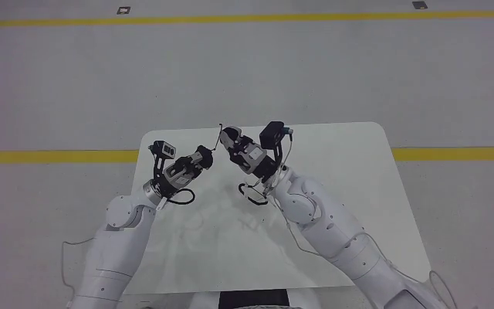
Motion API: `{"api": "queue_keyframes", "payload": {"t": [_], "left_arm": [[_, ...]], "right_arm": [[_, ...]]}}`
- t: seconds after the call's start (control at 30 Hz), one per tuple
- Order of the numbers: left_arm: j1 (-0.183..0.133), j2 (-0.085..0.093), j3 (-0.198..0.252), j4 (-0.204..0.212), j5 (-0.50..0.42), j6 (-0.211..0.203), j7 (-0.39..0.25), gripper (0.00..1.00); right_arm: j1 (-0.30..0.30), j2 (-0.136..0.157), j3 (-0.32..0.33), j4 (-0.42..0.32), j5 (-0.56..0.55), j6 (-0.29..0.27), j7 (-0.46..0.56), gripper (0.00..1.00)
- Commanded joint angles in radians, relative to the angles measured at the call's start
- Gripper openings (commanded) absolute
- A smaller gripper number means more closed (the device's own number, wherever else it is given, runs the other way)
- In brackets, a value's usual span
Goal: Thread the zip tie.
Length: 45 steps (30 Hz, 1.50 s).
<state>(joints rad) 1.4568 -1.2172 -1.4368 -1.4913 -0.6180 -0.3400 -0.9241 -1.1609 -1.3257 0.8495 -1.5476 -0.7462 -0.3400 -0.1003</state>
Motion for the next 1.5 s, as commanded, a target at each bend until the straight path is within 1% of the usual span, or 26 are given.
{"api": "queue_keyframes", "payload": {"t": [0.0,0.3,0.83,1.47], "left_arm": [[0.000,0.000,0.000,0.000,0.000,0.000,0.000,0.00],[0.000,0.000,0.000,0.000,0.000,0.000,0.000,0.00],[0.000,0.000,0.000,0.000,0.000,0.000,0.000,0.00],[0.000,0.000,0.000,0.000,0.000,0.000,0.000,0.00]], "right_arm": [[0.000,0.000,-0.001,0.002,-0.001,0.000,0.000,0.00],[0.000,-0.002,0.000,0.011,-0.011,0.000,-0.001,0.00],[-0.001,-0.003,0.003,-0.003,-0.007,0.000,0.004,0.00],[-0.003,-0.006,0.003,0.004,-0.014,0.000,0.012,0.00]]}}
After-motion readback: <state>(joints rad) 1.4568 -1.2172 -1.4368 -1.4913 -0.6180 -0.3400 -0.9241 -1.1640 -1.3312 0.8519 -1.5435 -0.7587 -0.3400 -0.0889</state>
